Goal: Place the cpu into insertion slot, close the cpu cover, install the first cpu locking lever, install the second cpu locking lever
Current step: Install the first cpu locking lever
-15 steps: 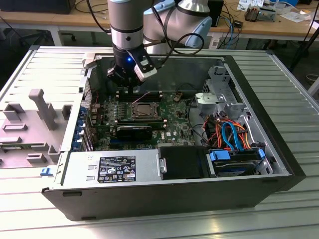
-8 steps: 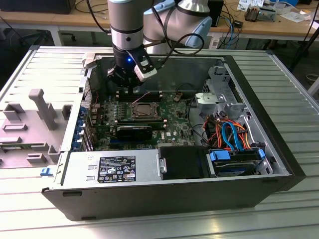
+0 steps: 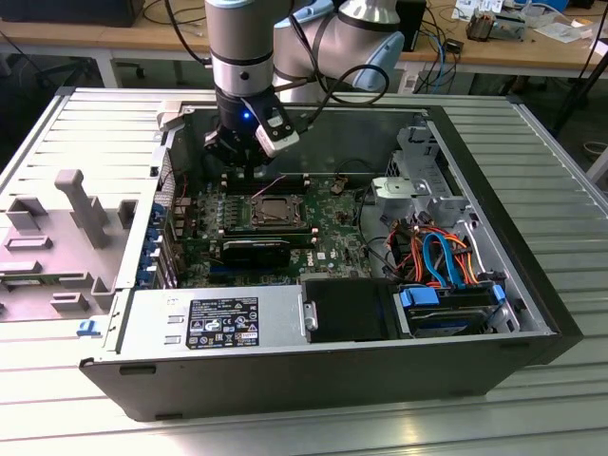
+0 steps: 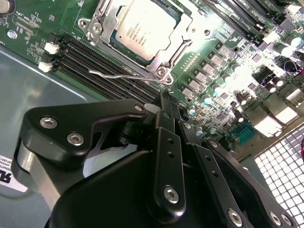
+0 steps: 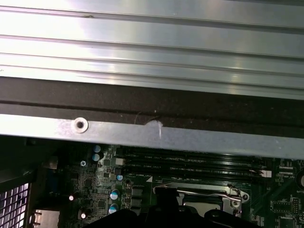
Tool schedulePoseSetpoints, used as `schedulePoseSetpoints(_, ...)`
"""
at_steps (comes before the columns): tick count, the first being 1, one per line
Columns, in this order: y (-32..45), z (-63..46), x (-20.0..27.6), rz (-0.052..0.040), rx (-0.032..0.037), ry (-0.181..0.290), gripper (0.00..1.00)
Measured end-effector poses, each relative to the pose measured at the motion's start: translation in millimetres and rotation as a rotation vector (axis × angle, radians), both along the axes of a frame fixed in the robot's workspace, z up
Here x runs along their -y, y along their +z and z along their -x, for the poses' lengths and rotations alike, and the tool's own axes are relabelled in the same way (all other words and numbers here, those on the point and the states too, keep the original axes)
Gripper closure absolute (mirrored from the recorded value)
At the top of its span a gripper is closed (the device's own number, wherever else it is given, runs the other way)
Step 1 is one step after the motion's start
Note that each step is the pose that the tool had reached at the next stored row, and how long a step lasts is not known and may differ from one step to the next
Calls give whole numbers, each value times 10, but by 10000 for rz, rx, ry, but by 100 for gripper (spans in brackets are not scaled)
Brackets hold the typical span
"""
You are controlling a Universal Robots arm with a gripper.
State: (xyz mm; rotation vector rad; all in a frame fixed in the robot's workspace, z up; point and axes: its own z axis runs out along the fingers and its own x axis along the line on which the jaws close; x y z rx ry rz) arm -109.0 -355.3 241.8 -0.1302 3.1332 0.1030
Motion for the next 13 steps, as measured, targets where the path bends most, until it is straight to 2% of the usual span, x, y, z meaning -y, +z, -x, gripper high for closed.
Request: schedulePoseSetpoints(13, -23, -1, 0, 0, 0, 0, 89)
